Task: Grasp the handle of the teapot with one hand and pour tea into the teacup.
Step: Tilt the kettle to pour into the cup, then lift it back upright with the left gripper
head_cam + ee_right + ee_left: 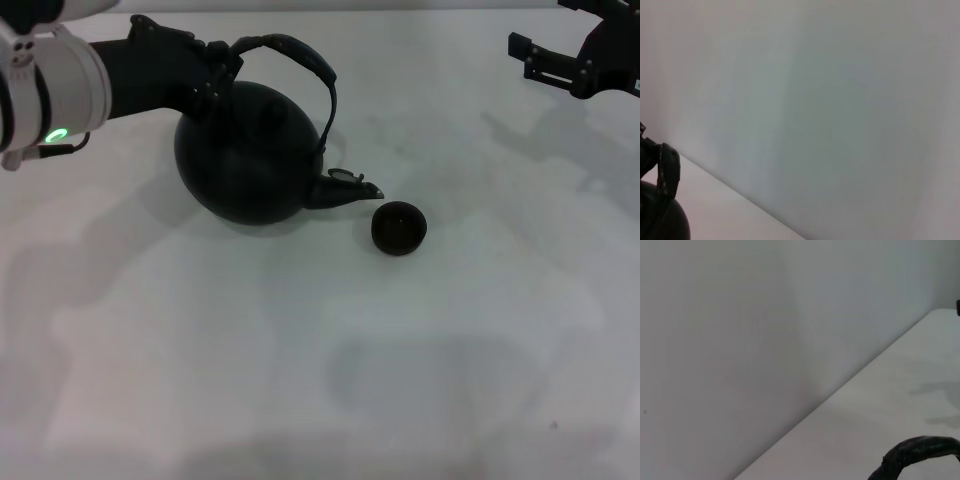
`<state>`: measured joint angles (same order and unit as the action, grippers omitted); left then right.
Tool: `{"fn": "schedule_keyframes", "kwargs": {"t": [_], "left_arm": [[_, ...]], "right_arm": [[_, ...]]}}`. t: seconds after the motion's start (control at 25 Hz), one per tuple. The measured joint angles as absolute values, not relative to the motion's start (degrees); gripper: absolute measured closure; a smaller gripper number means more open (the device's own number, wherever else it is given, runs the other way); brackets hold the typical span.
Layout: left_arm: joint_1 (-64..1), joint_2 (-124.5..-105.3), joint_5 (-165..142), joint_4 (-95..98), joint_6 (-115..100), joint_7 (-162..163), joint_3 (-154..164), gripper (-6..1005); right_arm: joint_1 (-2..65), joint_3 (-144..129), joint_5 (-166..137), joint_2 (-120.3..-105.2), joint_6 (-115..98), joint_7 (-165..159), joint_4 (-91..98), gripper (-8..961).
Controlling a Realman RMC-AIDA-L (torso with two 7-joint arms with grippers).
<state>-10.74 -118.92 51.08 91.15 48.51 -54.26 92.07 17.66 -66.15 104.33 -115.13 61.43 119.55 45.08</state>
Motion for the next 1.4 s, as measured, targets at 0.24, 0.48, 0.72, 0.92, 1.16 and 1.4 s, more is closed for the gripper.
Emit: {"fn": "schedule_keyframes", "kwargs": {"t": [0.24,0.48,0.72,0.92,1.16,1.4], "left_arm": [[-11.7,-118.94,46.8,92.2,49.5,-51.8,93.6,870],[-12.3,-118.98,44.6,93.5,50.3,-51.1,94.6,870],[-13.5,-118.93,40.7,94.7,51.4,-49.1,95.8,869],[-14.7,-118.91,38.3,95.6,52.9,-47.8,95.9,872],[-16.3,-118.91,35.2,95.9,53.8,-46.5,96.9,873],[-18.1,-118.91,33.2,96.0,55.1,-45.6,97.7,874]], "right_arm": [[17.7,-66.2,104.3,-115.13,61.4,119.5,45.1,92],[17.9,-65.8,104.3,-115.08,61.4,119.5,44.4,92],[17.9,-65.5,104.3,-115.05,61.4,119.5,44.3,92],[18.0,-65.5,104.3,-115.04,61.4,119.5,44.1,92],[18.2,-65.5,104.3,-115.05,61.3,119.6,43.7,91],[18.4,-65.5,104.3,-115.05,61.0,119.6,43.6,91]]}}
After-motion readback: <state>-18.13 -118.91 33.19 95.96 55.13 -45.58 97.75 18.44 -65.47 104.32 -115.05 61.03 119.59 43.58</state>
